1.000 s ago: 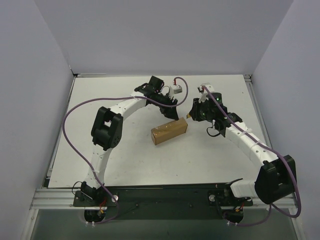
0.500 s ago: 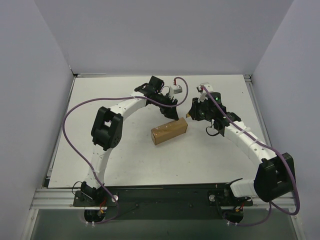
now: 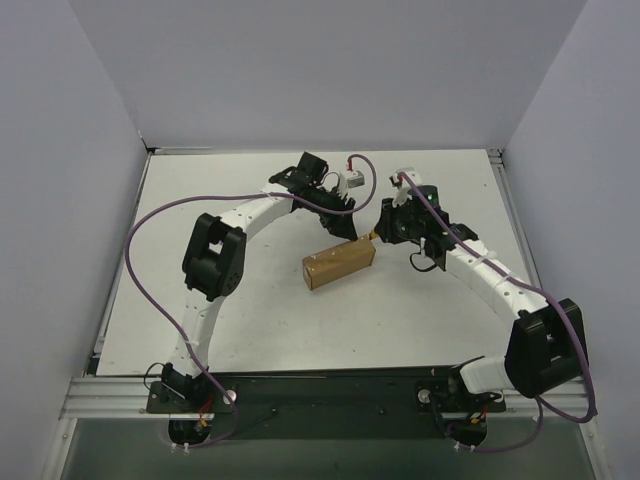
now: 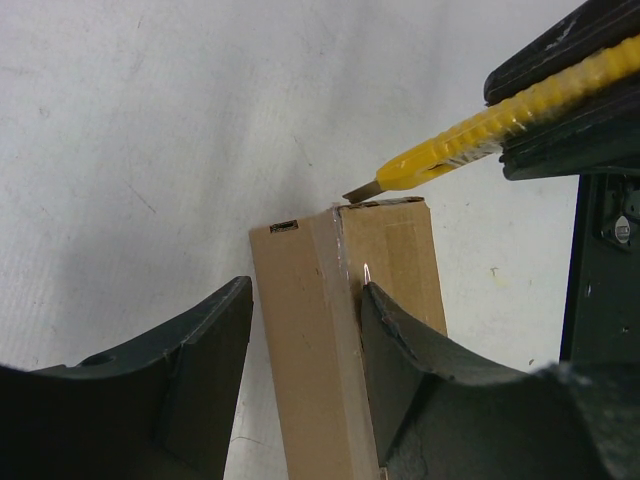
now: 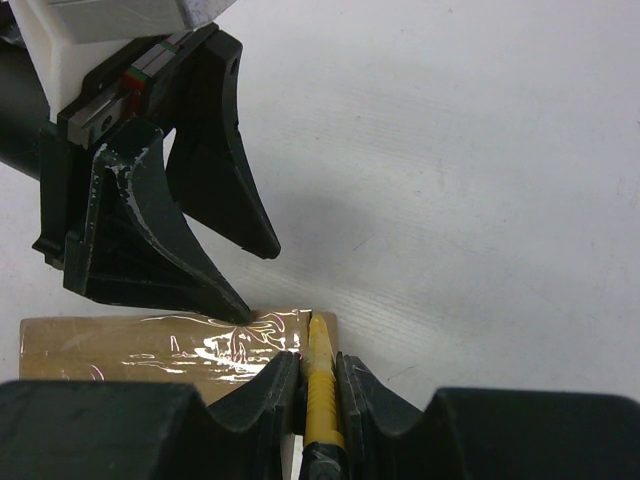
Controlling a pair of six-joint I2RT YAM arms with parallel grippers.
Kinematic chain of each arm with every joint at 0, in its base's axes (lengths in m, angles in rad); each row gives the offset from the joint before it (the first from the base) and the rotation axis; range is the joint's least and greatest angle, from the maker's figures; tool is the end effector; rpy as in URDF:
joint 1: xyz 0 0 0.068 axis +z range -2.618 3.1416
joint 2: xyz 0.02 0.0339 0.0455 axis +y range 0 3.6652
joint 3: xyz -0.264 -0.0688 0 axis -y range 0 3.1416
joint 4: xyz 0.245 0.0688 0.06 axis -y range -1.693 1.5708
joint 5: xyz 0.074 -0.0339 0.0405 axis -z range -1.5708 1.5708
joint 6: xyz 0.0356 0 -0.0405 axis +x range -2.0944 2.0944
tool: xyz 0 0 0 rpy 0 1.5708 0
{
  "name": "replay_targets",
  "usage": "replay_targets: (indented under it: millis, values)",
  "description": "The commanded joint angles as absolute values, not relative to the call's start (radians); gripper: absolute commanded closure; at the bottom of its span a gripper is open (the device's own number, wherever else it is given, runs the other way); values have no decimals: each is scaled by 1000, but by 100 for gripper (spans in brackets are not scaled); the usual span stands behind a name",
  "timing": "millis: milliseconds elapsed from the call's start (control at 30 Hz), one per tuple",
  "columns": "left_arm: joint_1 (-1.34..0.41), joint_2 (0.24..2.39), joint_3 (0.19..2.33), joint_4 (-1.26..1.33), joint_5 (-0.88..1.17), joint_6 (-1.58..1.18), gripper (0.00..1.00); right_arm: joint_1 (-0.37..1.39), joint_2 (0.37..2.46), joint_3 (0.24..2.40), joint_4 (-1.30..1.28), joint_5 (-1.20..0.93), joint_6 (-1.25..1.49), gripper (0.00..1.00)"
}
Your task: Unpack the express box
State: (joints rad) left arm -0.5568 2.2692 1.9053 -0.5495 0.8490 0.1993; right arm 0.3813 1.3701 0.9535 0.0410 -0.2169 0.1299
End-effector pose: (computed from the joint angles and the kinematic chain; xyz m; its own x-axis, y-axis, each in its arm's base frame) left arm 0.4101 -0.2867 0.2074 -0.5125 0.4731 -0.7166 0.8570 0.2294 -0.4614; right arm 0.2913 0.1250 0.2880 -0.4088 -0.0276 -0.9122 -0.5005 0.8426 0.1988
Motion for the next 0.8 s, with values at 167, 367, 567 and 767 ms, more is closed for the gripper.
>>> replay_targets:
  millis: [167,367,567,767]
  values:
    - [-566,2296,1885,-592,808,236,44,396,1382,986,26,-252,117,100]
    - [-568,2295,1884,-594,808,238,44,403,1335,974,52,-186,107,100]
    - [-568,2299,1882,-594,811,238,44,425,1292,953,87,-160,81,100]
    - [-568,2301,1885,-592,815,239,44,425,1304,957,83,-167,81,100]
